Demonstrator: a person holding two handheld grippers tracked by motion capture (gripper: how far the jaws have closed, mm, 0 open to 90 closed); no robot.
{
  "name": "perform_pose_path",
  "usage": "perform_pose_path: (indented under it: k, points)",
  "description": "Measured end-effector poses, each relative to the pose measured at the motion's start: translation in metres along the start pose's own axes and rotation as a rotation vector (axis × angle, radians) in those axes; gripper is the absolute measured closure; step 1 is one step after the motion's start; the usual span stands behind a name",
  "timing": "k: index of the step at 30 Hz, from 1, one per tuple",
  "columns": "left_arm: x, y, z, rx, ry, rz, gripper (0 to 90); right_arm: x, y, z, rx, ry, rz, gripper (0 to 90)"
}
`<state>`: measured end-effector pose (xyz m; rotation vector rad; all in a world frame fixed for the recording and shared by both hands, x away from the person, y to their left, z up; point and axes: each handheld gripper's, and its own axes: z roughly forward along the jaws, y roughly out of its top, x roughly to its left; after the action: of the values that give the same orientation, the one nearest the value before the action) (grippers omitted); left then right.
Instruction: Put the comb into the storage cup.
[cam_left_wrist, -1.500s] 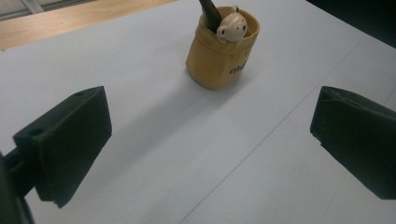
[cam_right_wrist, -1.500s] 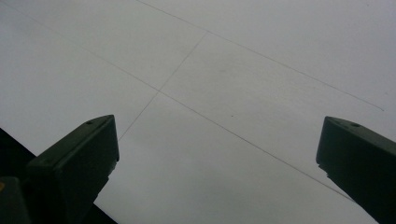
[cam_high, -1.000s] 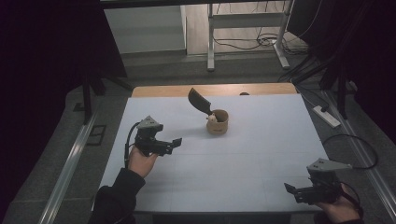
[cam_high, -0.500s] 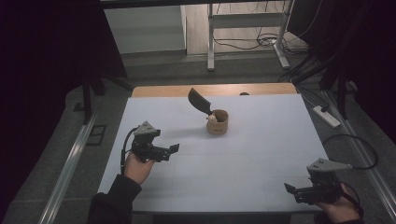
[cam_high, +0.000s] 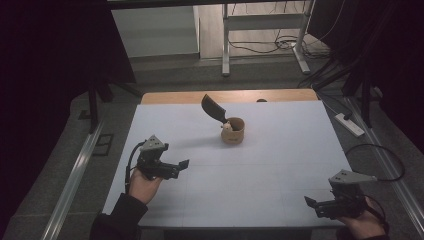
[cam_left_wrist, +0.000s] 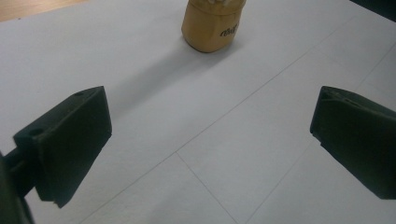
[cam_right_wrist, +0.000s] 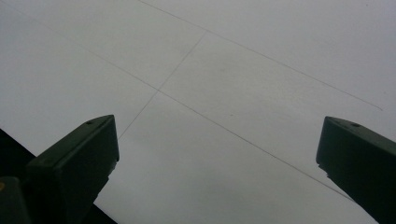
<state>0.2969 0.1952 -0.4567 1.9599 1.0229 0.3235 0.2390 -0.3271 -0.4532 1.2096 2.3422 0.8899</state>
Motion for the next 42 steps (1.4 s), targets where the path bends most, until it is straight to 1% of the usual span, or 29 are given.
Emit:
perform_pose_path:
  k: [16, 29, 37, 42]
  points:
    - [-0.002, -0.016, -0.017, -0.006, 0.024, -0.021, 0.0, 0.0, 0.0, 0.0, -0.001, -0.004, 0.005, 0.0]
    - [-0.002, -0.031, -0.034, -0.013, 0.056, -0.042, 0.0, -0.001, 0.0, 0.0, 0.0, -0.006, 0.008, 0.0]
    - [-0.004, -0.04, -0.041, 0.005, 0.073, -0.045, 0.0, -0.001, 0.0, 0.0, -0.001, -0.009, 0.013, 0.0]
    - [-0.006, -0.046, -0.045, 0.006, 0.086, -0.047, 0.0, -0.001, 0.0, 0.0, -0.002, -0.012, 0.015, 0.0]
